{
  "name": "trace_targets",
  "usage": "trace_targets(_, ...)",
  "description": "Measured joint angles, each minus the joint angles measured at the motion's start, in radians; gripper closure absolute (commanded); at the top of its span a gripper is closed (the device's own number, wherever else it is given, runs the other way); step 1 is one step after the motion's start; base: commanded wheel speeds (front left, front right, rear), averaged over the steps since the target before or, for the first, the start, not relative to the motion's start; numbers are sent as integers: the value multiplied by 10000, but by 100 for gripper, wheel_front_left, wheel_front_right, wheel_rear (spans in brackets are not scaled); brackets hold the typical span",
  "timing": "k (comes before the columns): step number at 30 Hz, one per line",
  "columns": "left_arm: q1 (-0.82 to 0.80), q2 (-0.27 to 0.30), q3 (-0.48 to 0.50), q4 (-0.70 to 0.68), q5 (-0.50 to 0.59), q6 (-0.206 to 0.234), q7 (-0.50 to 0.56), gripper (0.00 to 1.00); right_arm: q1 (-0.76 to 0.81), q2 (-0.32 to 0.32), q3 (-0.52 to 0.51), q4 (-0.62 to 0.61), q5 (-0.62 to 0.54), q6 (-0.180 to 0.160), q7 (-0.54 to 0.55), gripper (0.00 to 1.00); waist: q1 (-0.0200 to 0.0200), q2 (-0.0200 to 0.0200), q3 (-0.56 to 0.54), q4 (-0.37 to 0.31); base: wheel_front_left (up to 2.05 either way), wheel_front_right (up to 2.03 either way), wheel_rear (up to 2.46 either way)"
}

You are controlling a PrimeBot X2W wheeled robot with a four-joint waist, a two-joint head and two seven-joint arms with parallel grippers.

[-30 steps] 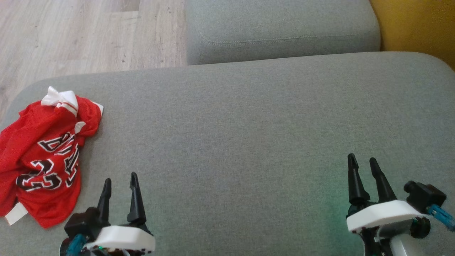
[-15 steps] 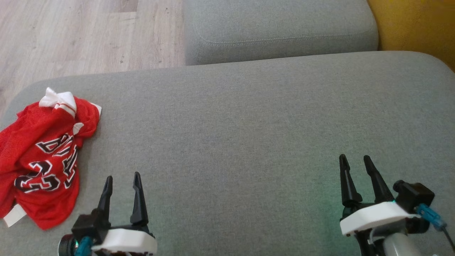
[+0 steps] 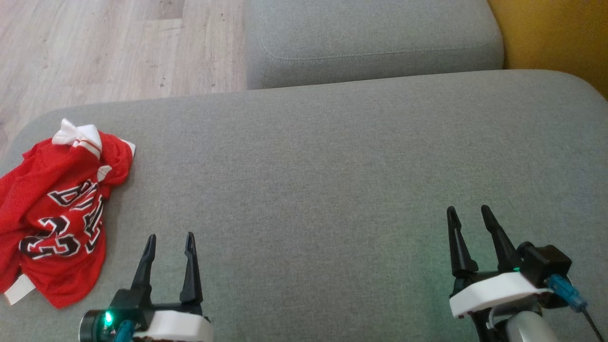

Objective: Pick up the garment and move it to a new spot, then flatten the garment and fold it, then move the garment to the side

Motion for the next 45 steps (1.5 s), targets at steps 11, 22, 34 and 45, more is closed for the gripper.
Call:
trace_targets(11,0,-61,12,-6,0,0,0,0,-2,0,-25,21,-12,0,-42,0,1,0,41,37,0,0,0)
trace_targets(22,2,-40,-19,52,196,17,-2,0,22,-10,-111,-2,-98,0,-56,0,1,0,8,1667,0,0,0)
trace_targets(34,359,313,347,-86,207,180,-15,0,25,-8,136,-27,-81,0,-127,0,-1,0,-58,4388,0,0,0)
trace_targets(45,518,355,334,-309,205,176,-15,0,24,-8,205,67,-82,0,-130,0,0,0,3,4843,0,0,0)
